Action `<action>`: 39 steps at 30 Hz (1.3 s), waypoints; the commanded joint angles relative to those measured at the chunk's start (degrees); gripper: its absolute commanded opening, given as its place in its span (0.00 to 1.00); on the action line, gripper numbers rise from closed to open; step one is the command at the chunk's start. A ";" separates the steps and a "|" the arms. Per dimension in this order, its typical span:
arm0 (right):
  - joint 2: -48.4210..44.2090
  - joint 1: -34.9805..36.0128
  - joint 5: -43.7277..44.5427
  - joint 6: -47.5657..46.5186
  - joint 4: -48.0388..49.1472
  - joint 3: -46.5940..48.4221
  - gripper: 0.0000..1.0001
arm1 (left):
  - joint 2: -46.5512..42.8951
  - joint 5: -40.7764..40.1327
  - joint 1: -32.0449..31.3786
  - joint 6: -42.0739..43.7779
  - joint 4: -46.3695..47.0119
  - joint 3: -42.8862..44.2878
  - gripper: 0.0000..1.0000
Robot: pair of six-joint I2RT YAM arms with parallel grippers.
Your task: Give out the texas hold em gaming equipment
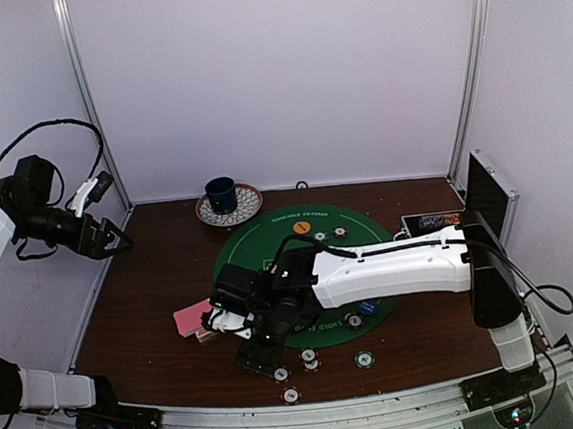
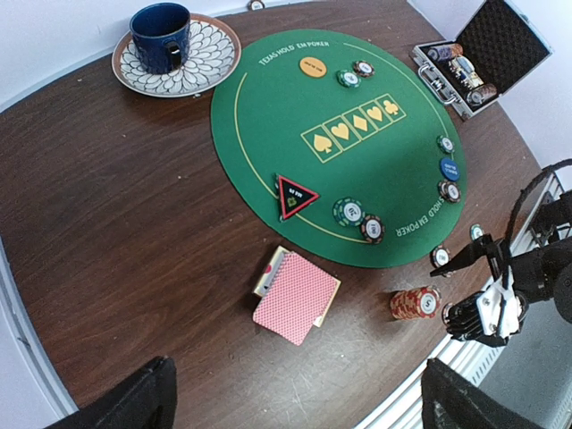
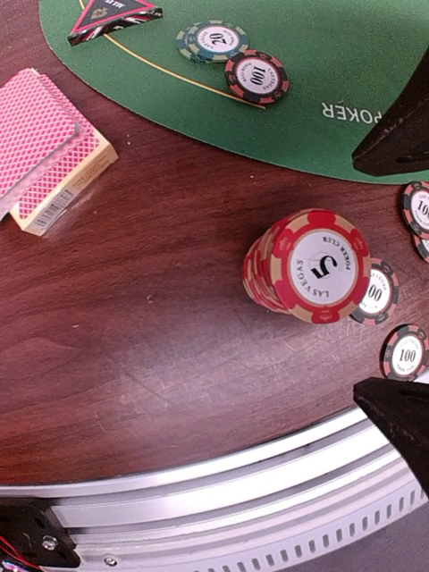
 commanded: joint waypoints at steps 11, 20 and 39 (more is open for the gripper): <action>4.15 -0.45 -0.12 -2.70 -0.14 4.99 0.79 | -1.02 0.95 0.34 1.33 0.22 0.08 0.97; 5.86 -1.31 -1.31 -2.62 0.24 6.61 0.69 | -1.19 0.80 0.34 1.42 0.24 0.03 0.98; 6.37 -1.76 -3.11 -2.27 0.63 6.76 0.51 | -1.09 0.64 0.34 1.52 0.22 -0.08 0.98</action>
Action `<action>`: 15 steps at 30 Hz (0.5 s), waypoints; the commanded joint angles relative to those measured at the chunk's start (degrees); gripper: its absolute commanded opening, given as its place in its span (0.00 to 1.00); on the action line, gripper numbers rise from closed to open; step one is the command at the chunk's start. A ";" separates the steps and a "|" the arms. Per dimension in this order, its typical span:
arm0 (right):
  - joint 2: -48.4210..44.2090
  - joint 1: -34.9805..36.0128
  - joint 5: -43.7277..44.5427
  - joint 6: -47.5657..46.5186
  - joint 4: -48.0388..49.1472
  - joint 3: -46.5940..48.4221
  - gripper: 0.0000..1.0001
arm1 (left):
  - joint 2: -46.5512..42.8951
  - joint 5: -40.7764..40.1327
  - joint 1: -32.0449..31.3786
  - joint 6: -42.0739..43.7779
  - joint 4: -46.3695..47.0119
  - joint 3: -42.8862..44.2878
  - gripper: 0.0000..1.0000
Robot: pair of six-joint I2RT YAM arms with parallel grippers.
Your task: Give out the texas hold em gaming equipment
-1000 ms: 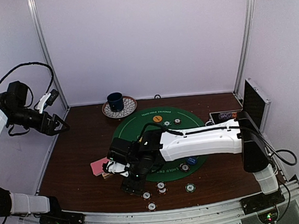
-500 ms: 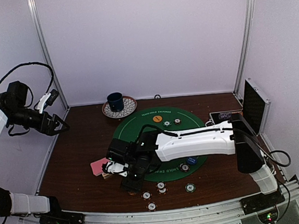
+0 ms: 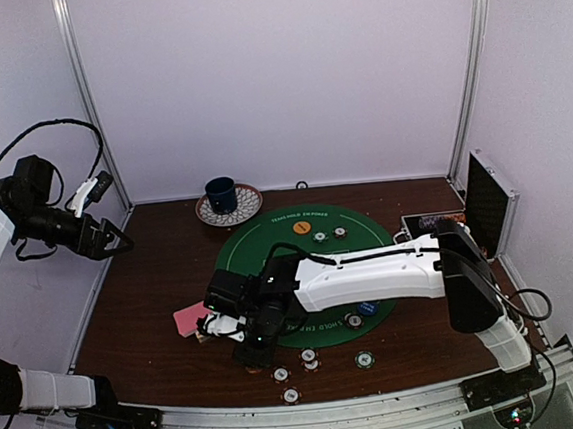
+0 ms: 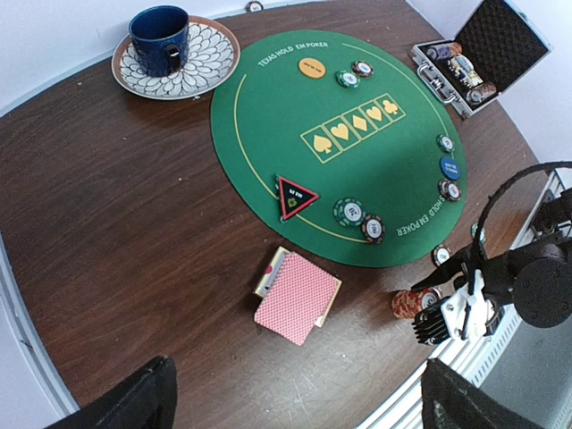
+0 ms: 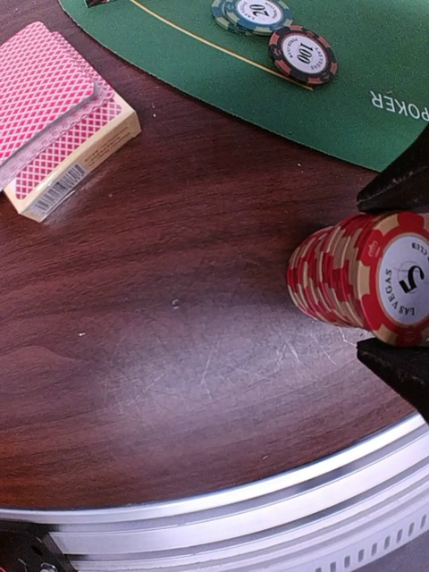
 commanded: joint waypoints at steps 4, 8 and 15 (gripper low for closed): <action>-0.35 -0.44 -0.24 0.18 0.17 1.93 0.54 | -0.81 0.77 0.32 0.96 0.28 -0.10 0.98; -0.46 -0.43 -0.41 0.18 0.00 2.20 0.54 | -0.86 0.77 0.32 0.95 0.27 -0.10 0.98; -0.48 -0.42 -0.22 0.09 -0.36 2.57 0.51 | -0.78 0.86 0.32 0.96 0.22 -0.18 0.98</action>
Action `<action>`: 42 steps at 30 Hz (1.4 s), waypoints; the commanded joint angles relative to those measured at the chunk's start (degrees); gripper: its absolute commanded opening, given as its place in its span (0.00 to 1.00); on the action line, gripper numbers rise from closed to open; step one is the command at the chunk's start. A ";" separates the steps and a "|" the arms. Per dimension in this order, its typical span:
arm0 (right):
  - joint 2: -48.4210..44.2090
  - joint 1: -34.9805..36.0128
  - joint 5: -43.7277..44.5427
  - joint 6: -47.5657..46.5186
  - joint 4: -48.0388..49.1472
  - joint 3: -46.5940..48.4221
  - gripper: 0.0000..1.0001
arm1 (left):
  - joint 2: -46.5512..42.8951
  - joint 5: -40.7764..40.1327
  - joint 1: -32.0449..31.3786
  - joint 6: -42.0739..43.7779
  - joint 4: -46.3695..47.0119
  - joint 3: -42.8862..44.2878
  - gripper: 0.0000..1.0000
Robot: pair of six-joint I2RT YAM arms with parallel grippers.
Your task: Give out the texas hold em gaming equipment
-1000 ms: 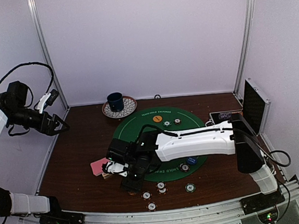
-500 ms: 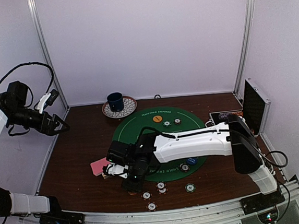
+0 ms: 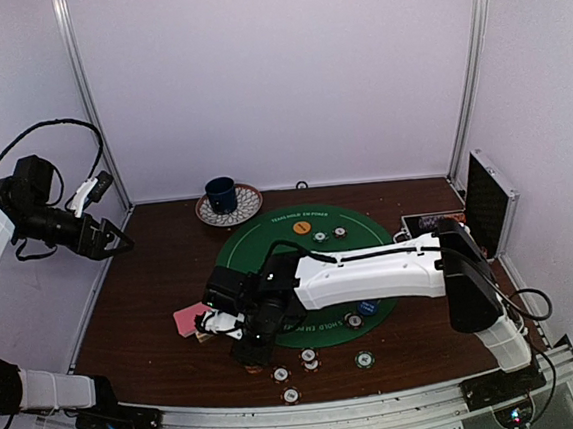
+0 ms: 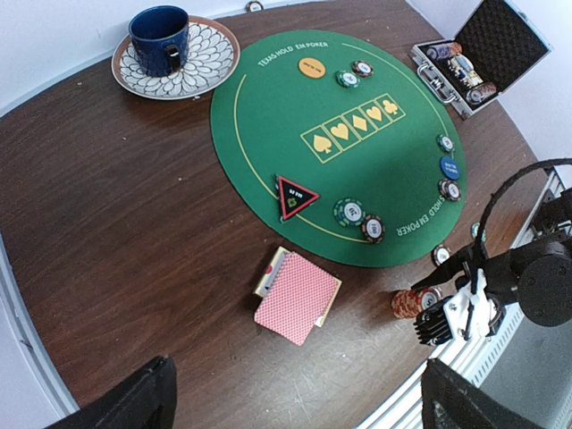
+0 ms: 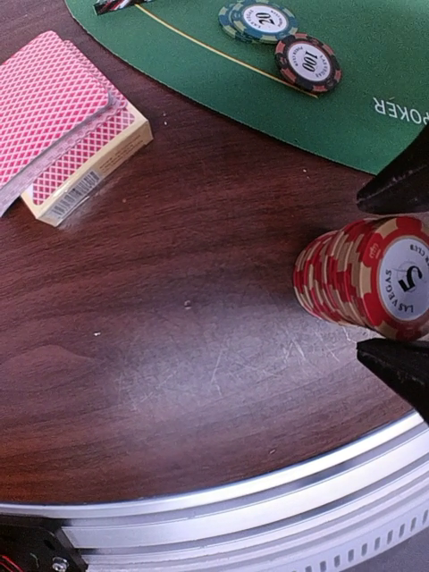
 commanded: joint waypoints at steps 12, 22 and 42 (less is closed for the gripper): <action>-0.76 -0.39 -0.26 0.18 -0.49 1.46 0.25 | -0.77 0.74 0.32 0.94 0.26 -0.08 0.98; -5.28 -1.54 1.64 -0.51 -3.21 3.62 0.11 | -0.67 0.69 0.32 0.94 0.23 0.10 0.98; 5.98 -23.09 9.15 -1.65 -2.86 18.84 0.08 | 0.96 1.16 0.32 1.47 0.22 -0.21 0.97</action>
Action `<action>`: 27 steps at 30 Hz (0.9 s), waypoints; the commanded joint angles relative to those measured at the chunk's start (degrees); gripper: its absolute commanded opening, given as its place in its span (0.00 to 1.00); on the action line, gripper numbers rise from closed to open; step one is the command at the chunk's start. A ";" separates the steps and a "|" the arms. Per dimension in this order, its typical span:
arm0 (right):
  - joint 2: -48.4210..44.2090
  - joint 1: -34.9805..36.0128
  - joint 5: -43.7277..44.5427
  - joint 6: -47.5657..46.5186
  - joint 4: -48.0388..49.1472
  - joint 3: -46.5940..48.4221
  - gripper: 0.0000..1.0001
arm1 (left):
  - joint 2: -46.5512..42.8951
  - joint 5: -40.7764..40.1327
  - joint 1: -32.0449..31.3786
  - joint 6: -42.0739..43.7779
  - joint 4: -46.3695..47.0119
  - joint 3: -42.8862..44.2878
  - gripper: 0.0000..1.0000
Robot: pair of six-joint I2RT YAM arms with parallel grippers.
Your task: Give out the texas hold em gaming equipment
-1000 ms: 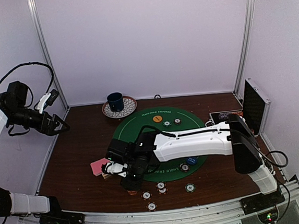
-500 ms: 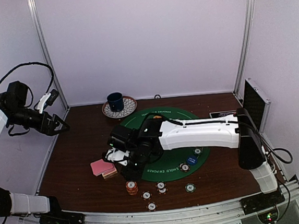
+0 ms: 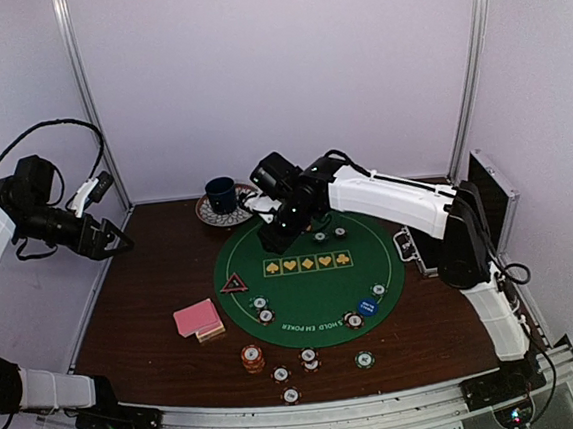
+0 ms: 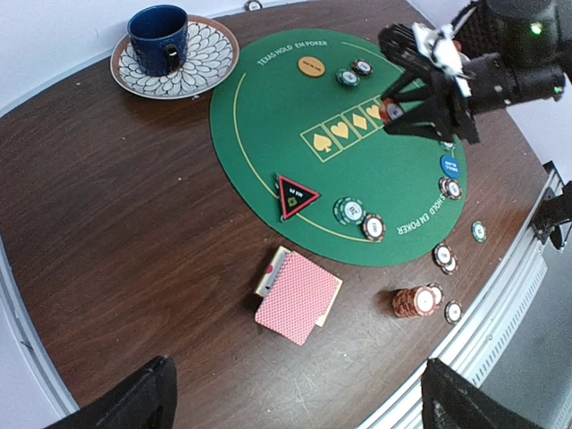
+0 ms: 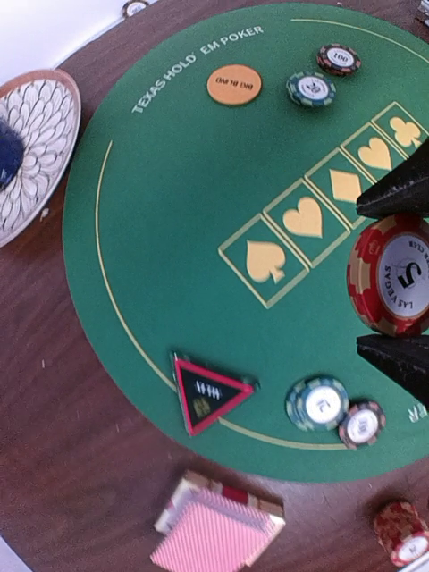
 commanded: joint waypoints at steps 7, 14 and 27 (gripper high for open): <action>14.10 -8.93 4.74 -1.55 3.59 10.42 0.09 | 1.52 1.43 0.32 1.42 0.24 -0.70 0.98; 18.31 -11.27 4.28 -1.43 5.48 13.32 0.11 | 0.88 1.41 0.32 1.51 0.25 -1.65 0.98; 22.99 -12.84 4.46 -1.12 6.37 14.69 0.15 | 0.66 1.38 0.32 1.27 0.24 -2.02 0.97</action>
